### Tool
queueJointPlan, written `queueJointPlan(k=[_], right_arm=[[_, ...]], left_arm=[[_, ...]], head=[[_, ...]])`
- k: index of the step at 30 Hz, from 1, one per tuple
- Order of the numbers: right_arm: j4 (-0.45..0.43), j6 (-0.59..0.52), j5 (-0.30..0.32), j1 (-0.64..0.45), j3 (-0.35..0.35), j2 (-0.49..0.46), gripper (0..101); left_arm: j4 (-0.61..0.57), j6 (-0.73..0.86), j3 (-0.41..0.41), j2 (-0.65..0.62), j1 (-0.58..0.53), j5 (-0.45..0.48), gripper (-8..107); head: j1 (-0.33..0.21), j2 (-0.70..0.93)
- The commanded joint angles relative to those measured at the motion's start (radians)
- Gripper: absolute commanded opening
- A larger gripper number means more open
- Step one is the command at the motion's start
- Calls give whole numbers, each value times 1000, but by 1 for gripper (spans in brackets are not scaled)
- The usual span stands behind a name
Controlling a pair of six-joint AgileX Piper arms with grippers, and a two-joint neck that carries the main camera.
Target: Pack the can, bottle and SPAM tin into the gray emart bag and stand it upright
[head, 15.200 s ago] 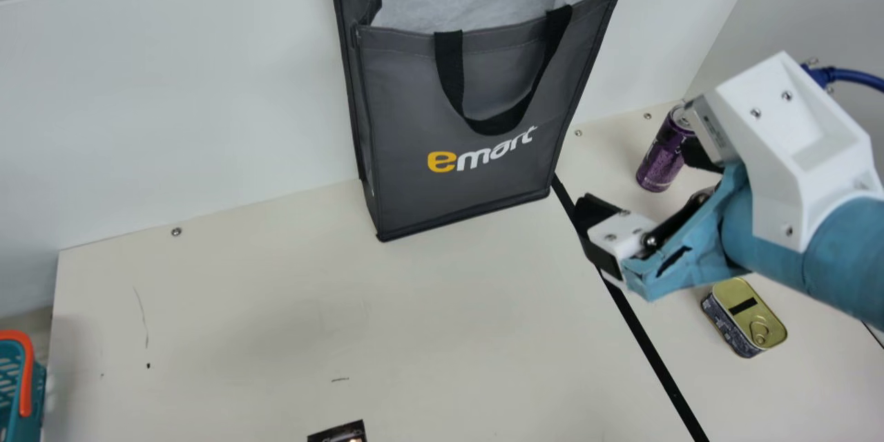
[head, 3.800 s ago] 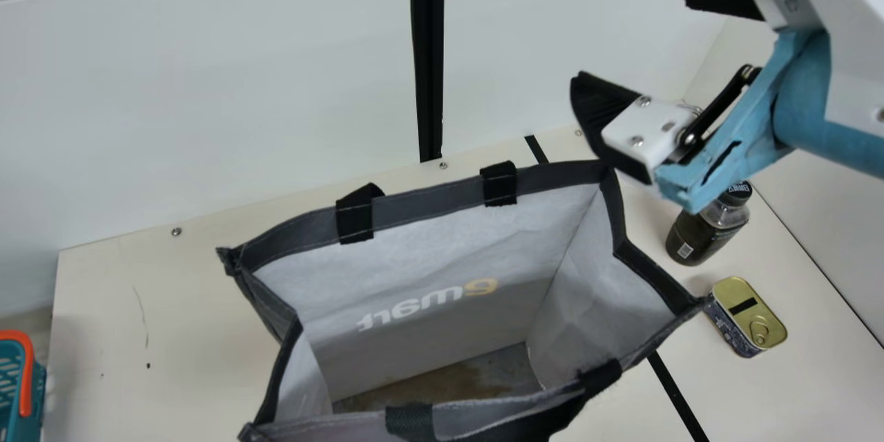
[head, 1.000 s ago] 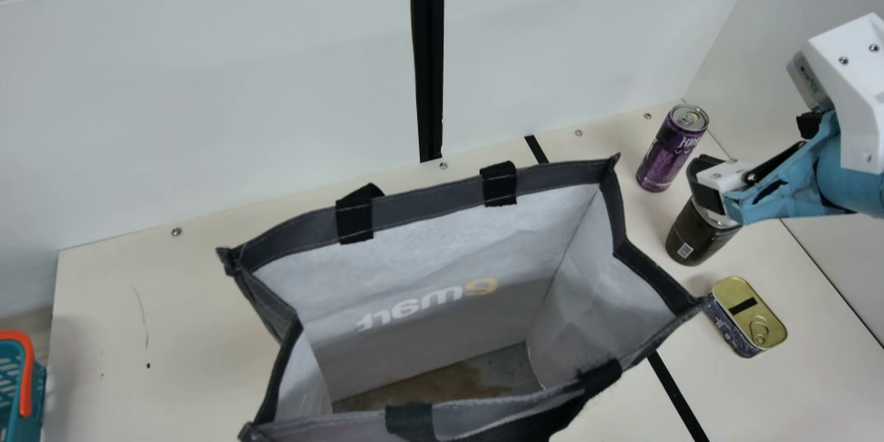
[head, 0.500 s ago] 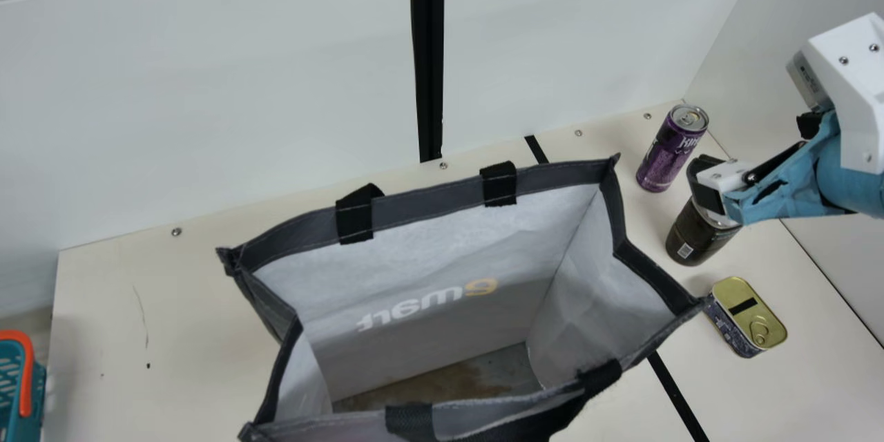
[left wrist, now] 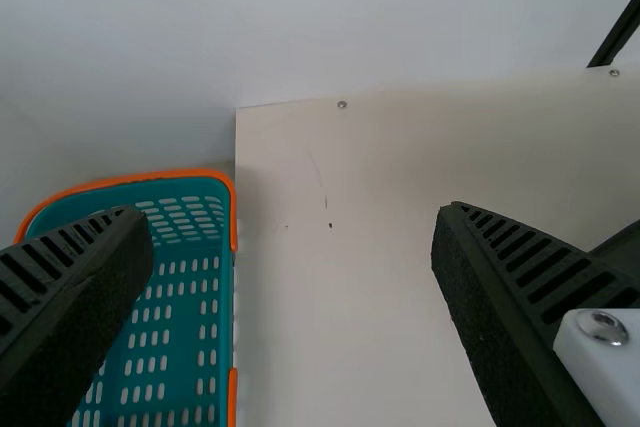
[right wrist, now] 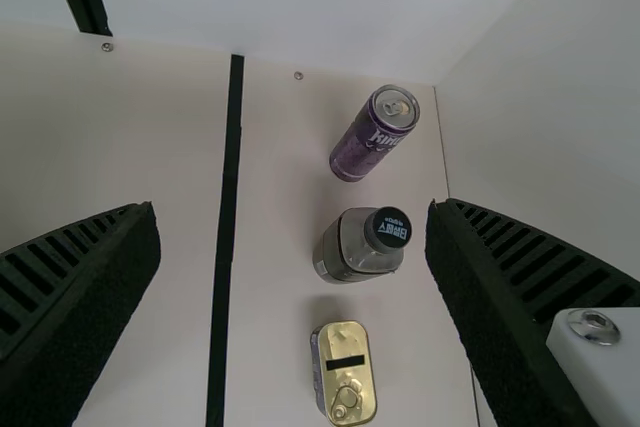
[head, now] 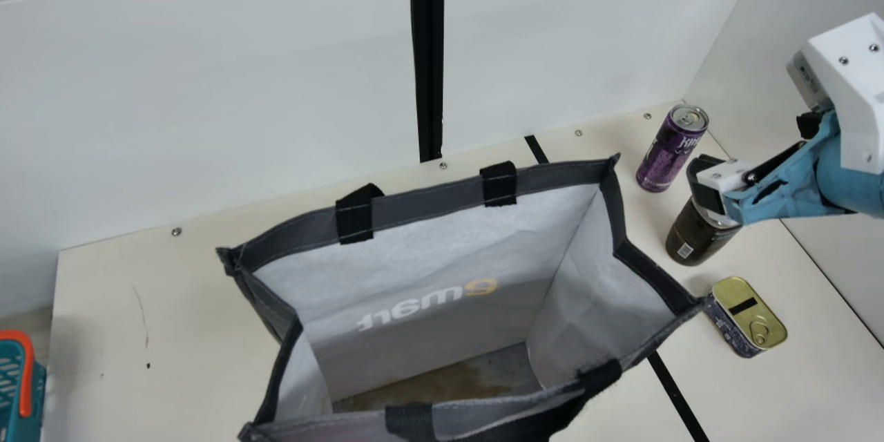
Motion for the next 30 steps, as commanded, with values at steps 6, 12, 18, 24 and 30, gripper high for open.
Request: queueJointPlan(k=[6,12,18,24,30], right_arm=[[1,0,0,0,0,0,95],[1,0,0,0,0,0,95],[1,0,0,0,0,0,95],[1,0,0,0,0,0,95],[1,0,0,0,0,0,95]], left_arm=[[41,-17,-66,63,-63,-9,90],[51,-28,-108,109,-95,-23,90],[40,-19,-153,154,-111,-37,90],[10,12,-205,199,-112,-47,90],[-32,56,-262,248,-110,-56,90]], head=[[-23,-1],[-23,-1],[-23,-1],[-23,-1],[-23,-1]])
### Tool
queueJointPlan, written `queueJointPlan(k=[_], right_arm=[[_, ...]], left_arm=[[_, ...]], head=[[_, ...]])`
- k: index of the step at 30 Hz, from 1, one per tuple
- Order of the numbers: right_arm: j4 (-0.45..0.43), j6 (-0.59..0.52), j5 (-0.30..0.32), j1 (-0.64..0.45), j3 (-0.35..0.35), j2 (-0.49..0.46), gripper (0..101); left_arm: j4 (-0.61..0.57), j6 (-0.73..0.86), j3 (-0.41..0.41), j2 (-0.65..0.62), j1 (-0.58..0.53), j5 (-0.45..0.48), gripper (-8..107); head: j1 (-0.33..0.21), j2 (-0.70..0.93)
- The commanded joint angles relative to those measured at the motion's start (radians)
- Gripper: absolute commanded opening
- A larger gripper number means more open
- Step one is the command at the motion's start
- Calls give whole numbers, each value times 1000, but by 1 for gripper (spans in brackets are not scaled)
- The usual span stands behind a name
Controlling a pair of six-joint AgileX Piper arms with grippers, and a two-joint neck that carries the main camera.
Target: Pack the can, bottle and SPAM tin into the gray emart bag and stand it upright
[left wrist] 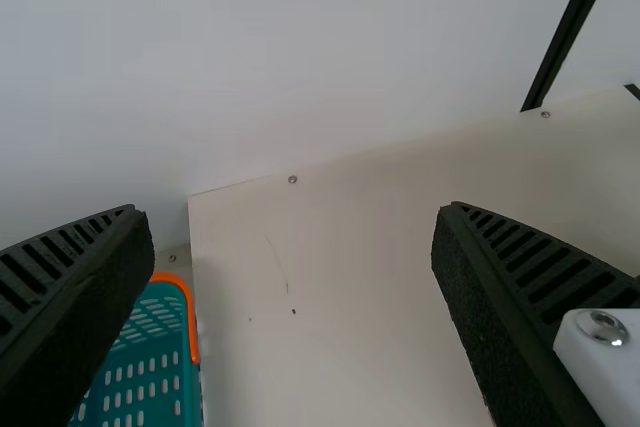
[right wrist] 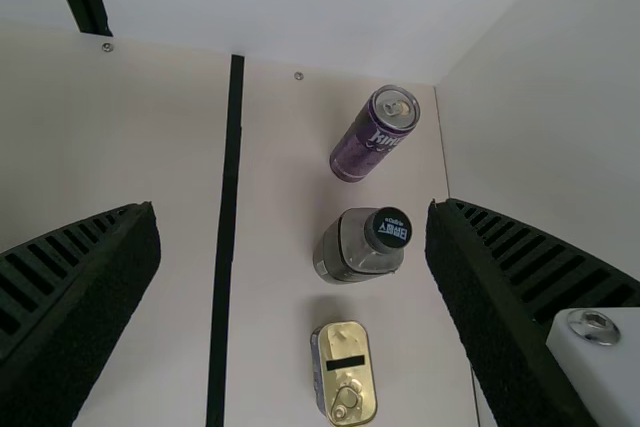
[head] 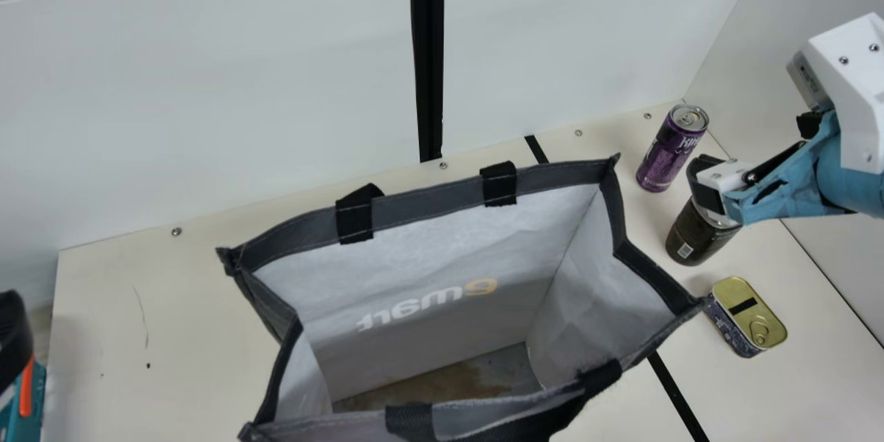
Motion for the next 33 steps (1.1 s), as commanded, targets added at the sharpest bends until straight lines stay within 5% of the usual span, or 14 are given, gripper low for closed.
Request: queueJointPlan(k=[1,33], right_arm=[[0,0,0,0,0,0,95],[0,0,0,0,0,0,95]], left_arm=[[-15,16,-16,28,0,-1,90],[-258,302,-376,263,-70,40,90]], head=[[-23,-1],[-23,-1]])
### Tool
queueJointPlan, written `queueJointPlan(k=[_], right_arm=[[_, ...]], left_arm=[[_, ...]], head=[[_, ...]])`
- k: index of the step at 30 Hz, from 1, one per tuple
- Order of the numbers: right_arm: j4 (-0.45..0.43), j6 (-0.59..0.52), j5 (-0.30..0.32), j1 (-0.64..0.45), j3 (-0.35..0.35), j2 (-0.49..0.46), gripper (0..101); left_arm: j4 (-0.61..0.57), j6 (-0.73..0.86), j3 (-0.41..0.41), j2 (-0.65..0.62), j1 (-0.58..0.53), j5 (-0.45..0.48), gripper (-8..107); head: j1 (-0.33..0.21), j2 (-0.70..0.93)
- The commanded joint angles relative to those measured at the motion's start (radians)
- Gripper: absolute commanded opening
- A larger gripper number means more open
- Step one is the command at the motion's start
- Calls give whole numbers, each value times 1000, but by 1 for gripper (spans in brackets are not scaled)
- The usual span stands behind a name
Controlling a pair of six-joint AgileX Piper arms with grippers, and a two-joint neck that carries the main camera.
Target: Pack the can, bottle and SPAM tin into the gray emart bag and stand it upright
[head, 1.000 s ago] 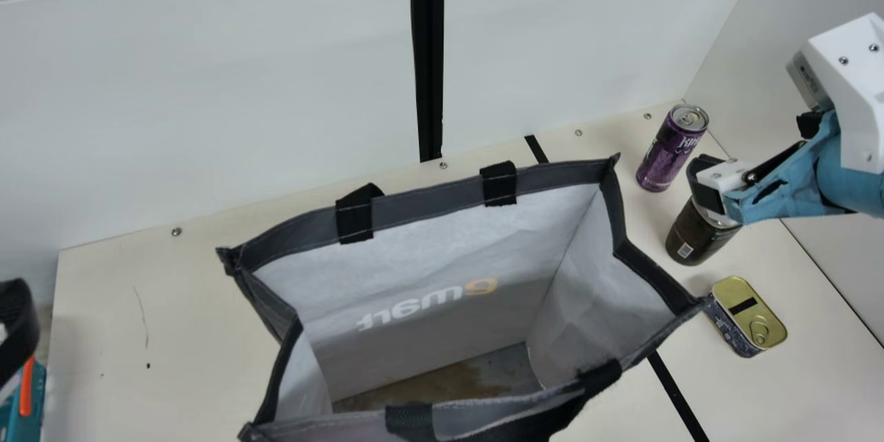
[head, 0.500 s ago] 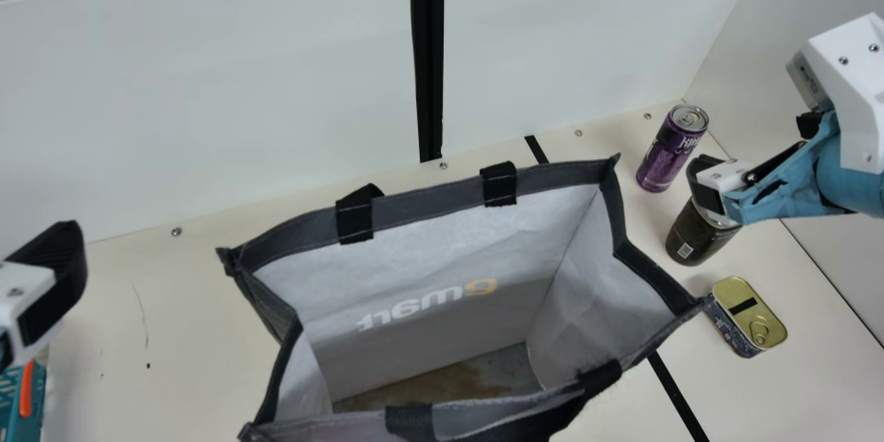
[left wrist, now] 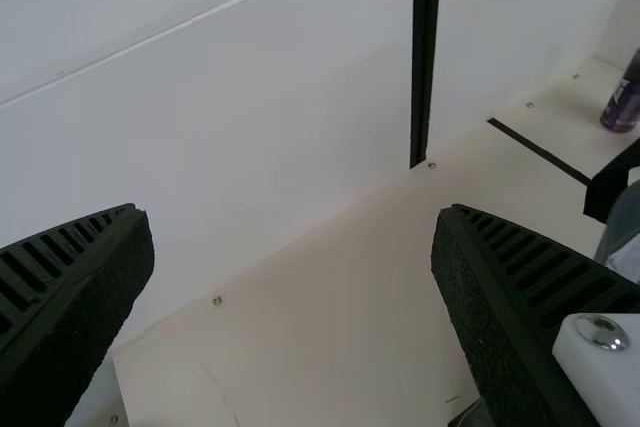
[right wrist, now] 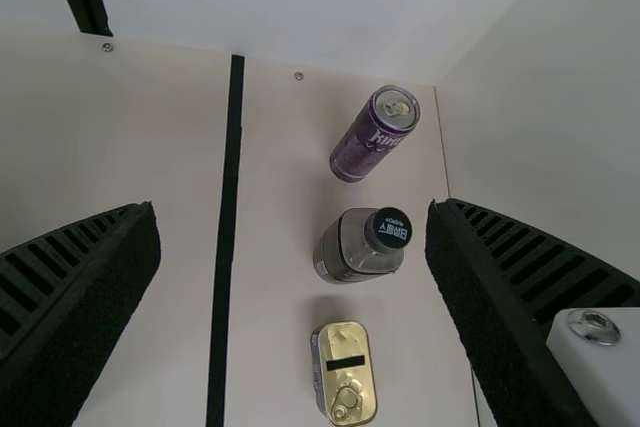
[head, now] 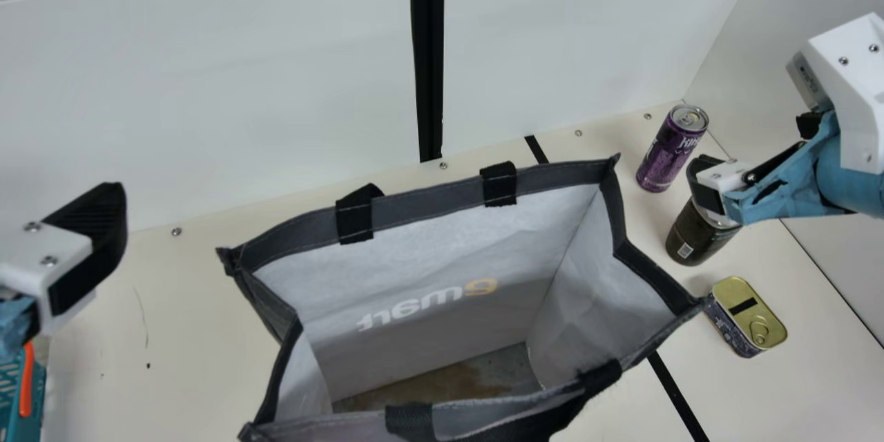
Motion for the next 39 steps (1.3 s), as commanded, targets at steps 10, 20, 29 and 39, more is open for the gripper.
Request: queueJointPlan(k=[10,20,29,39], right_arm=[[0,0,0,0,0,0,95],[0,0,0,0,0,0,95],[0,0,0,0,0,0,95],[-1,0,0,0,0,0,95]], left_arm=[[-76,84,-129,82,-38,81,90],[-107,130,-151,122,-114,89,90],[-124,157,-162,150,-176,89,90],[-149,176,-159,177,-232,89,90]], head=[[-23,-1],[-23,-1],[-23,-1],[-23,-1]])
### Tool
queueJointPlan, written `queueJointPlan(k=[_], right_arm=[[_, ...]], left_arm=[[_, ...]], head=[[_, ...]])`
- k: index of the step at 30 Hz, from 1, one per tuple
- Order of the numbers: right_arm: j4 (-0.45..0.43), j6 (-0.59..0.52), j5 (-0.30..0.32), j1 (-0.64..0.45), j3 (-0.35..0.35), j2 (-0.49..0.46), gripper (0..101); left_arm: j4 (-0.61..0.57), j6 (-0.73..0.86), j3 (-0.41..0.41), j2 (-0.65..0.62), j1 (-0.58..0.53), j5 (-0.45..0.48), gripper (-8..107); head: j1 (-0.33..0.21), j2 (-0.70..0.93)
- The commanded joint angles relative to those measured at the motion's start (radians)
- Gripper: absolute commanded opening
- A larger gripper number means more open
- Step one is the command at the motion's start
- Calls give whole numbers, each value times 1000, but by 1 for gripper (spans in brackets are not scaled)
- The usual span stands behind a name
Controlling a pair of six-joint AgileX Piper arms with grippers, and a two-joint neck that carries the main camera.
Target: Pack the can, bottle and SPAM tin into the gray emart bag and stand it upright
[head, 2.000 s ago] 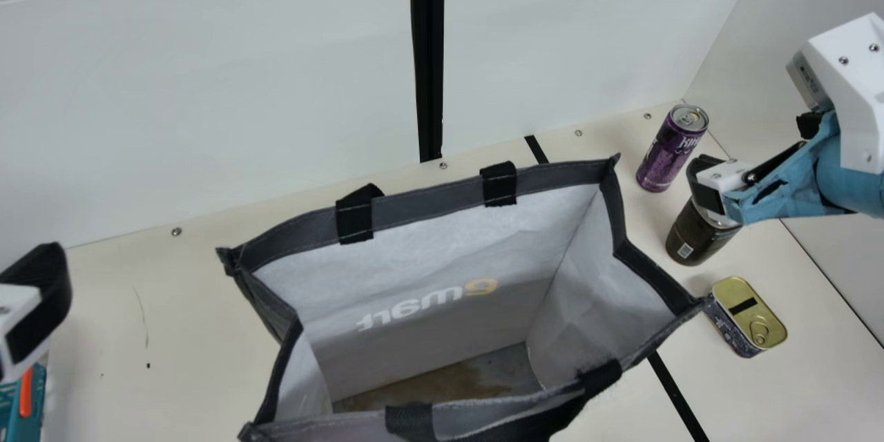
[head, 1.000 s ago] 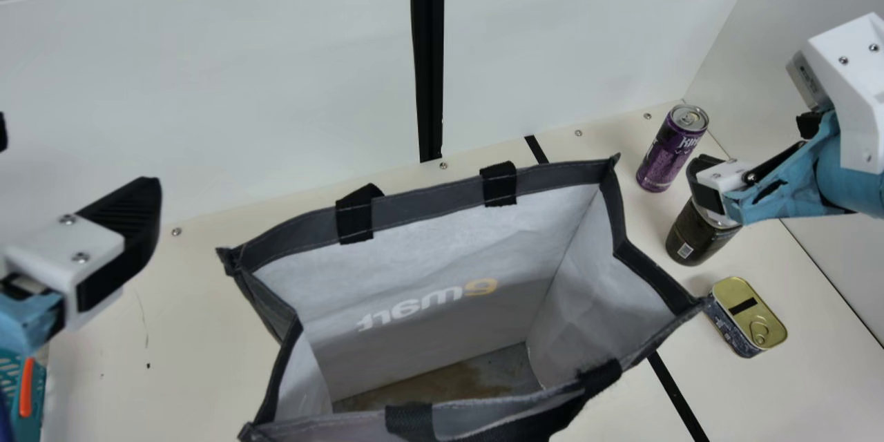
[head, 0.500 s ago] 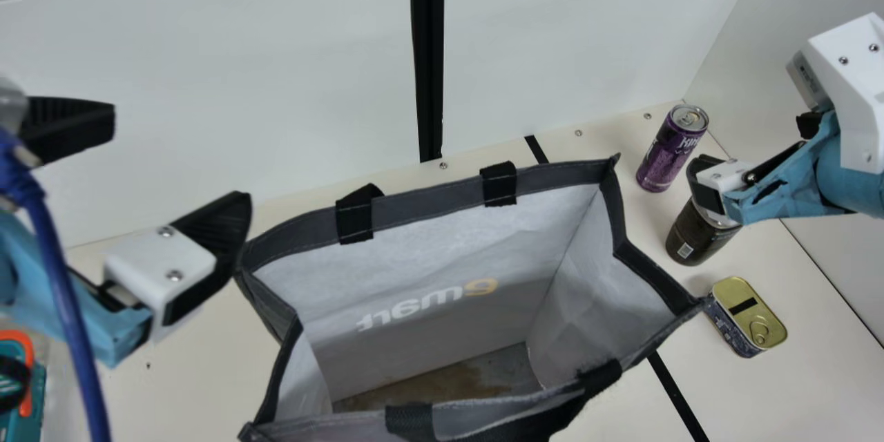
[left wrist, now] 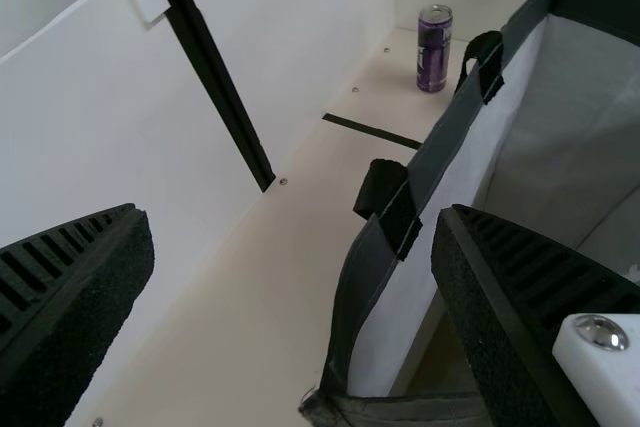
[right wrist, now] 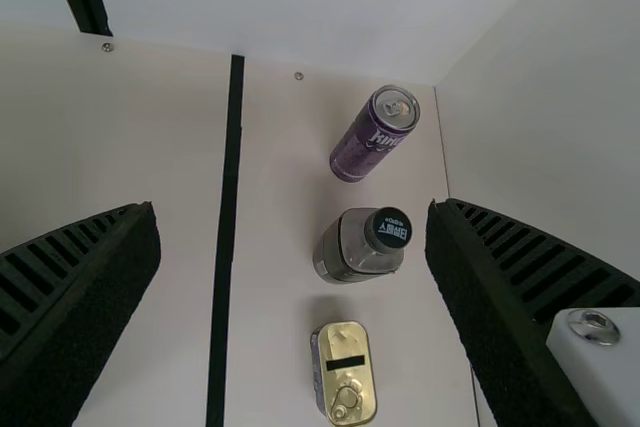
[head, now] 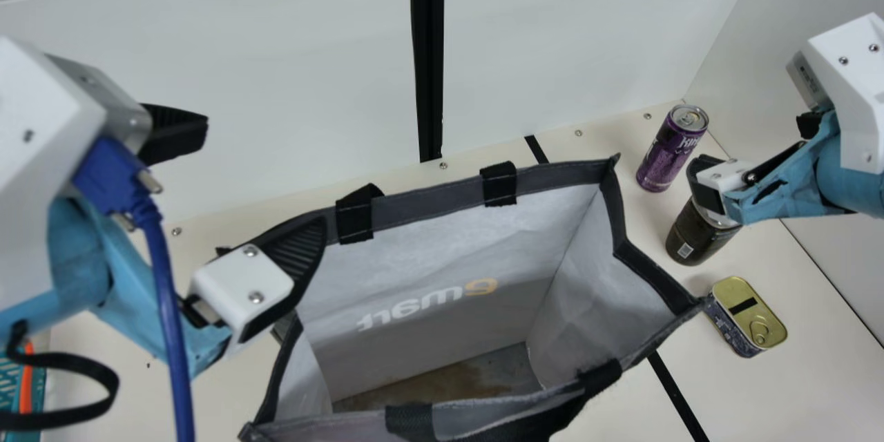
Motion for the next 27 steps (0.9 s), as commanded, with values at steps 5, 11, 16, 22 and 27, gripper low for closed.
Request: queueJointPlan(k=[5,11,16,22,27], right_arm=[[0,0,0,0,0,0,95],[0,0,0,0,0,0,95],[0,0,0,0,0,0,95],[0,0,0,0,0,0,95],[0,0,0,0,0,0,95]], left_arm=[[-16,13,18,10,-40,1,90],[-12,30,32,21,-85,1,90],[-1,35,28,41,-121,1,90],[18,41,9,71,-156,1,90],[39,45,-16,104,-174,1,90]], head=[[-23,-1],[-23,-1],[-23,-1],[-23,-1],[-23,-1]])
